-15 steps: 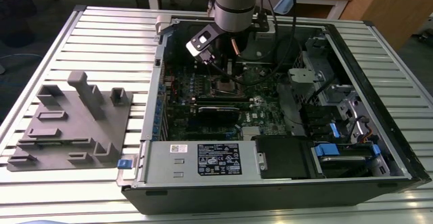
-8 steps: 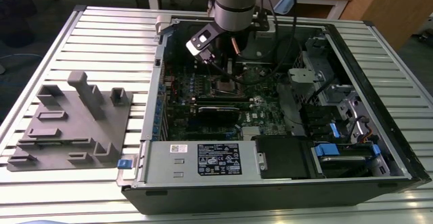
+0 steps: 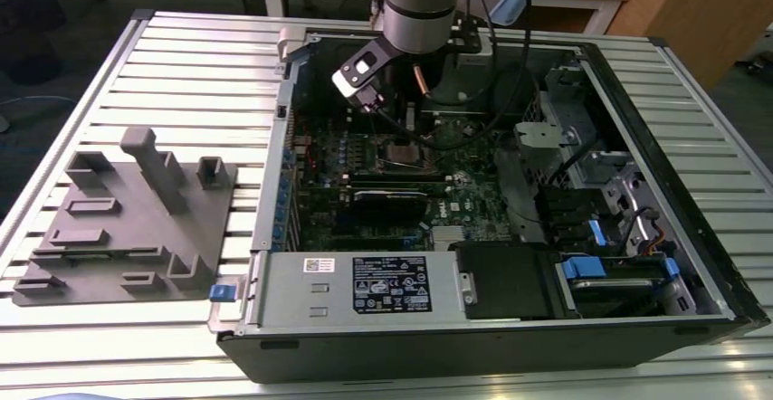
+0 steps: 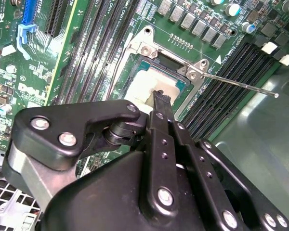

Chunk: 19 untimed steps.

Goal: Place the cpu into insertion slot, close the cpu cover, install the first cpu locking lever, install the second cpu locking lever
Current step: 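Close the cpu cover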

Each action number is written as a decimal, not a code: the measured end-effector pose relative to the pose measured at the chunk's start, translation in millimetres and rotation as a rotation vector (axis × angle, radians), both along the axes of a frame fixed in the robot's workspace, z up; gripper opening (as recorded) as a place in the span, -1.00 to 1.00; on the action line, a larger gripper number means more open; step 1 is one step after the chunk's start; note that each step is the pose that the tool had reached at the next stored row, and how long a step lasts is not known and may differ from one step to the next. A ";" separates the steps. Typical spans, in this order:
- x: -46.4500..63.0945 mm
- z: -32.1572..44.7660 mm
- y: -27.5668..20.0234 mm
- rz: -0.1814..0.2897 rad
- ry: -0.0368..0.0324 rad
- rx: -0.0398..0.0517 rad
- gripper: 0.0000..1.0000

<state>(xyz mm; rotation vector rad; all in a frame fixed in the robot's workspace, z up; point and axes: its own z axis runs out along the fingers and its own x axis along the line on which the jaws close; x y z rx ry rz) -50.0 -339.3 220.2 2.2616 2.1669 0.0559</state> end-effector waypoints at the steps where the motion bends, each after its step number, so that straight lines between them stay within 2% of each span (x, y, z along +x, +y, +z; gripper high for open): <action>1: 0.0 0.0 0.0 0.000 0.0001 -0.0001 -0.79; 8: 0.0 2.5 0.0 0.000 0.0001 -0.0002 -0.79; 19: 0.0 17.4 0.0 0.000 0.0000 0.0001 -0.79</action>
